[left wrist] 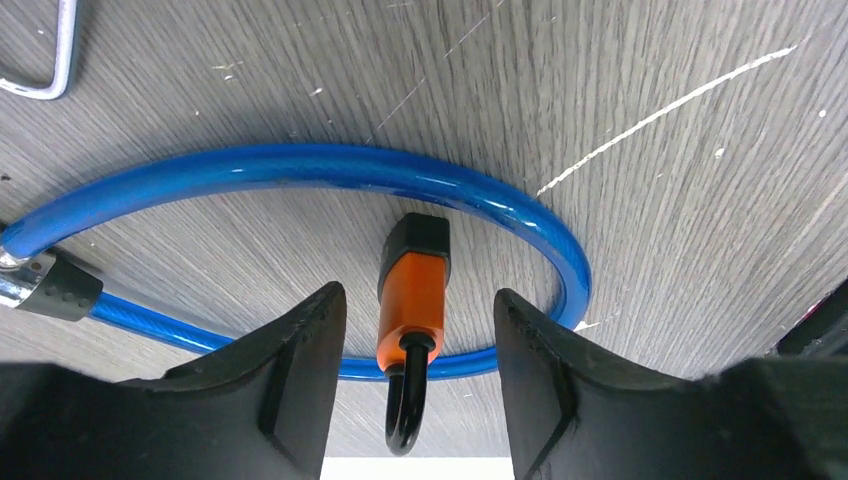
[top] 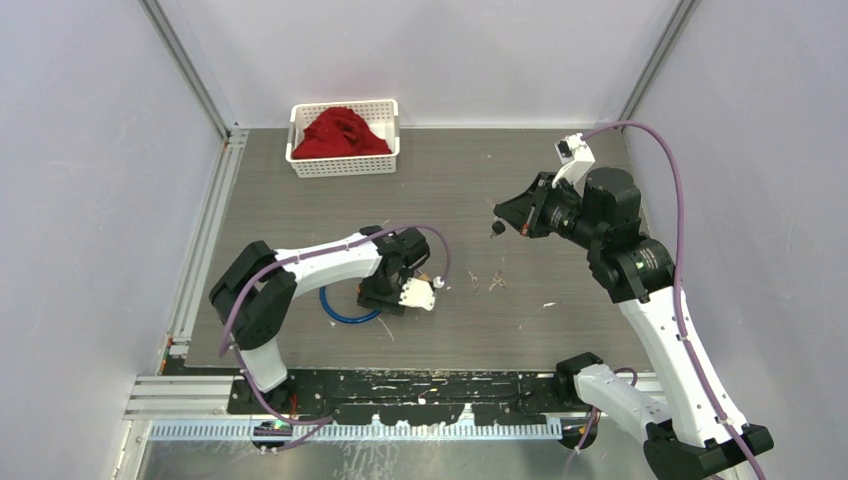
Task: Unlock with the key
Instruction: Pick up the lock from the center of the board.
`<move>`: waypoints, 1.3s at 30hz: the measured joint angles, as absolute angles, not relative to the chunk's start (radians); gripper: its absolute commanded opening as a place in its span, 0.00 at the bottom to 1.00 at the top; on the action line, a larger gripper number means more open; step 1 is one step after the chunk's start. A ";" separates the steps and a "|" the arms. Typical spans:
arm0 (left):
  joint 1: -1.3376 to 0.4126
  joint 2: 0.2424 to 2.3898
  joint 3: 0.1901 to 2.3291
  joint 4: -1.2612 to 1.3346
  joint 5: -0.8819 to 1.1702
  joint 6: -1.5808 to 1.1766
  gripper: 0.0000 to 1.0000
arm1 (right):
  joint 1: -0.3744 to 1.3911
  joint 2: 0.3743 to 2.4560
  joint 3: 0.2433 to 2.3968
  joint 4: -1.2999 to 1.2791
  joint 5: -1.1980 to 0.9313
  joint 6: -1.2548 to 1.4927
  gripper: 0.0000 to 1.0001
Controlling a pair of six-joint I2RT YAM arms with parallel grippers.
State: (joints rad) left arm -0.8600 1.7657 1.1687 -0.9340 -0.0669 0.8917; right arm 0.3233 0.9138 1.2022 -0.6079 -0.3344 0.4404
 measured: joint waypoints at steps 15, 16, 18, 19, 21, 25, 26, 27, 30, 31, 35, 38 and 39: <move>-0.879 1.752 1.178 -0.949 -0.104 0.980 0.45 | 0.323 0.901 1.202 -0.607 -0.335 0.448 0.01; -0.887 1.752 1.177 -0.948 -0.112 0.986 0.44 | 0.323 0.899 1.202 -0.606 -0.335 0.448 0.01; -0.903 1.752 1.172 -0.945 -0.132 1.002 0.42 | 0.323 0.896 1.201 -0.607 -0.335 0.448 0.01; -0.907 1.752 1.169 -0.944 -0.140 1.007 0.42 | 0.323 0.895 1.201 -0.606 -0.335 0.448 0.01; -0.918 1.752 1.160 -0.939 -0.158 1.015 0.43 | 0.323 0.894 1.201 -0.606 -0.335 0.448 0.01; -0.931 1.752 1.142 -0.933 -0.180 1.030 0.46 | 0.323 0.894 1.201 -0.606 -0.335 0.448 0.01; -0.935 1.752 1.135 -0.933 -0.187 1.032 0.46 | 0.323 0.894 1.201 -0.606 -0.335 0.448 0.01; -0.937 1.752 1.130 -0.933 -0.192 1.034 0.46 | 0.323 0.894 1.201 -0.606 -0.335 0.448 0.01; -0.943 1.757 1.124 -0.933 -0.207 1.038 0.44 | 0.323 0.894 1.201 -0.606 -0.335 0.448 0.01; -0.945 1.760 1.124 -0.933 -0.212 1.040 0.41 | 0.323 0.894 1.201 -0.606 -0.334 0.448 0.01; -0.949 1.778 1.124 -0.932 -0.224 1.048 0.16 | 0.323 0.894 1.201 -0.606 -0.334 0.448 0.01; -0.949 1.788 1.127 -0.936 -0.241 1.053 0.00 | 0.323 0.894 1.201 -0.606 -0.334 0.448 0.01; -0.949 1.790 1.131 -0.938 -0.243 1.052 0.00 | 0.323 0.894 1.201 -0.606 -0.334 0.448 0.01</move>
